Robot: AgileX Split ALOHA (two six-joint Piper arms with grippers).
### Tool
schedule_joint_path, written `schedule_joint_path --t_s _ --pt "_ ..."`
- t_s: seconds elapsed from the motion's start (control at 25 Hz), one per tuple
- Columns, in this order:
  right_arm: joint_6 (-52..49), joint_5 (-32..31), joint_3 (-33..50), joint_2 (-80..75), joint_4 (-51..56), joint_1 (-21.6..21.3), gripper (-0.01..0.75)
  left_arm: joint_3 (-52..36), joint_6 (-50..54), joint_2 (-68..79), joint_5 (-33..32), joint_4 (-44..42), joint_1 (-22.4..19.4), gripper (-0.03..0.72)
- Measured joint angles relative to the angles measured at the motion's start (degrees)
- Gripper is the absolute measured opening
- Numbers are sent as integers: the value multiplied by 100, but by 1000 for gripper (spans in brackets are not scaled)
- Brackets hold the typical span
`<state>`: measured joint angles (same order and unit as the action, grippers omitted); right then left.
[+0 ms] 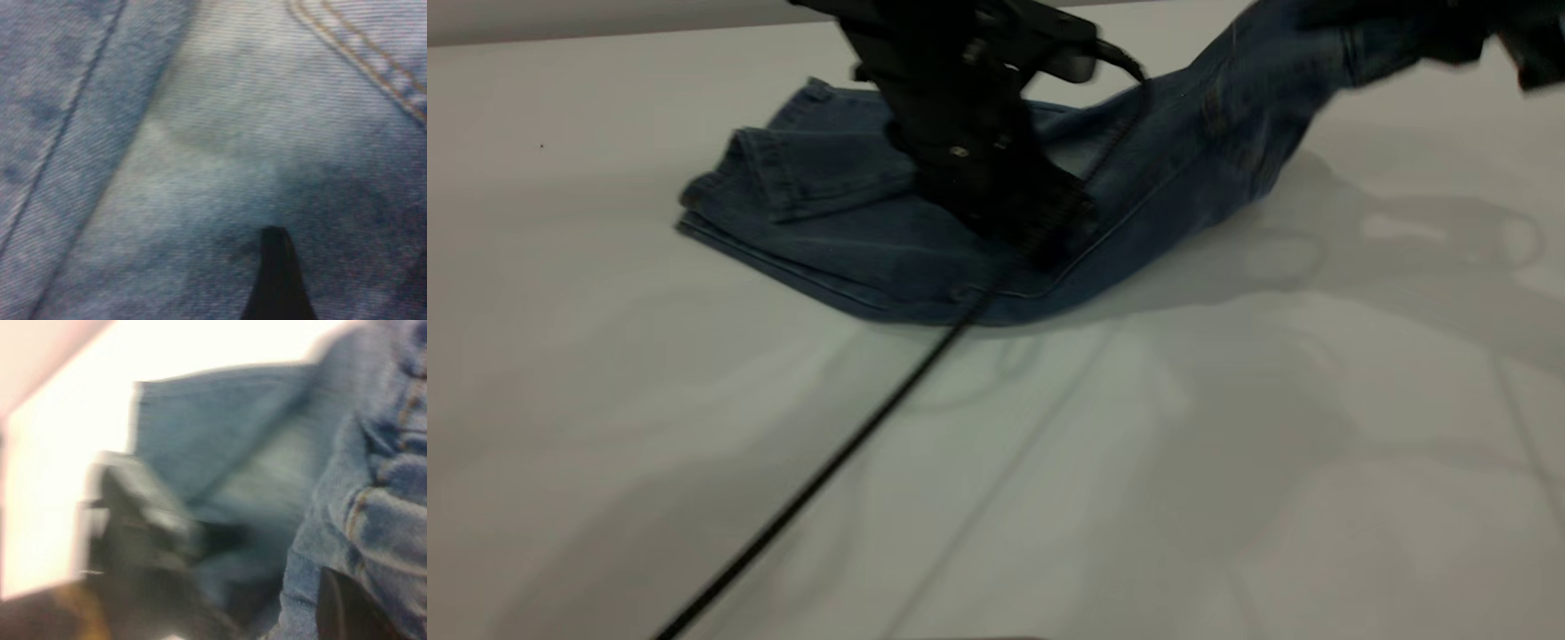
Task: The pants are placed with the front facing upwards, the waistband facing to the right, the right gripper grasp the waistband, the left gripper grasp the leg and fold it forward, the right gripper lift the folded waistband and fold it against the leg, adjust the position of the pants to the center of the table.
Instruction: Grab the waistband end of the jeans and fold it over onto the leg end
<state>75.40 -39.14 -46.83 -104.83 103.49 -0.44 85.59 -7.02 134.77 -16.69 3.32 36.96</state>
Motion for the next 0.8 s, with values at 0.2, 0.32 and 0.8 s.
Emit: schedule_joint_path --t_s 0.2,0.32,0.8 --pt "359 -178 -45 412 -216 0 71 1 -2 24 169 524 433 482" --pt "400 -178 -45 510 -466 -5 71 1 -2 -1 118 599 537 482" --pt "466 -955 -393 544 -982 -10 71 -47 -2 -791 -870 -364 -282 482"
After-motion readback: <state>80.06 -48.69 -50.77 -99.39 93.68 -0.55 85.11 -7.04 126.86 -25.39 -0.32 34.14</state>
